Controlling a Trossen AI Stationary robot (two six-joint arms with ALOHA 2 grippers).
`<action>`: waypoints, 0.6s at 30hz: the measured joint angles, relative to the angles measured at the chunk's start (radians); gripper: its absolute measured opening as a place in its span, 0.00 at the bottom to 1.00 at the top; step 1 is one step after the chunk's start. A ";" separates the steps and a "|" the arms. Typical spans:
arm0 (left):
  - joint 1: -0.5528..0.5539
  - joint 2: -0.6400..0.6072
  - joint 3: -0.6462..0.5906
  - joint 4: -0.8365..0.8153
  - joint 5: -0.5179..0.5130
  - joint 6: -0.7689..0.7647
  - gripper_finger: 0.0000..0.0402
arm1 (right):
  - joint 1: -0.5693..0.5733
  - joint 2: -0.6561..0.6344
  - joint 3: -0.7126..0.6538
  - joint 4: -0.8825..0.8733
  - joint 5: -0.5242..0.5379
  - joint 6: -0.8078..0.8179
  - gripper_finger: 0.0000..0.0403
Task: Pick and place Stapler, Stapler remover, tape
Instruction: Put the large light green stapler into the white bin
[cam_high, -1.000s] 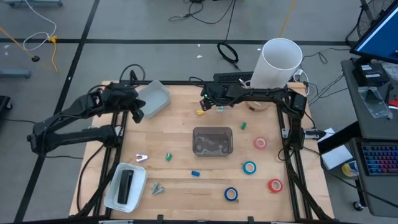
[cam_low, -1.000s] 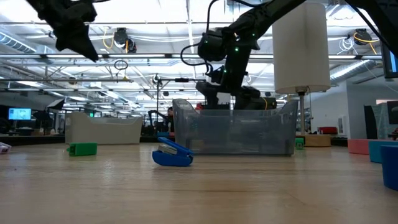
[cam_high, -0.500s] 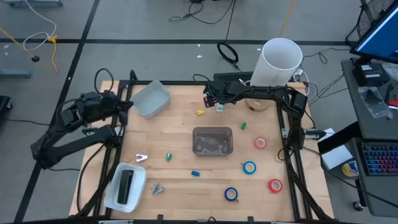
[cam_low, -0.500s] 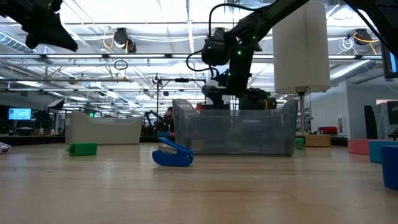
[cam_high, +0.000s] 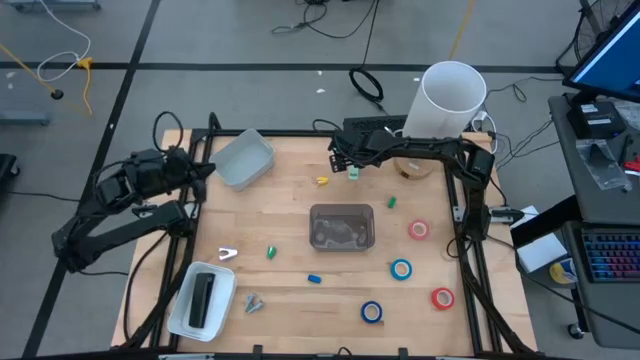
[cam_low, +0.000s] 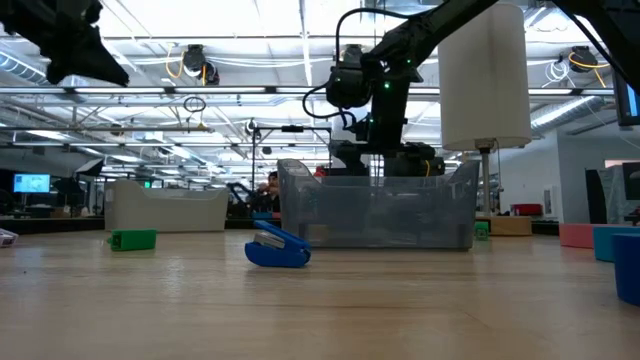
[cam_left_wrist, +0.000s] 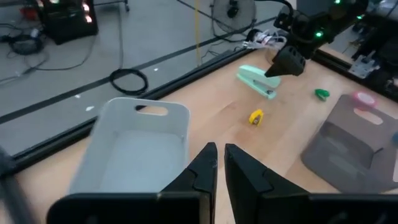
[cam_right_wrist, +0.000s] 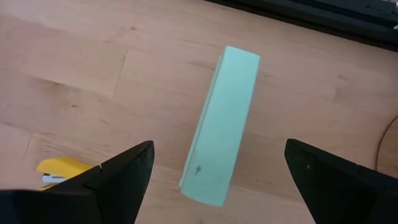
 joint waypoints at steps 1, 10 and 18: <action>0.000 -0.010 -0.032 0.036 0.013 -0.005 0.08 | 0.000 0.000 0.000 0.001 0.000 0.000 0.89; 0.000 -0.071 -0.201 0.252 0.114 -0.062 0.08 | -0.005 0.000 0.000 0.000 -0.001 0.007 0.89; 0.000 -0.077 -0.201 0.286 0.154 -0.081 0.08 | -0.040 0.000 0.000 -0.012 -0.027 0.046 0.89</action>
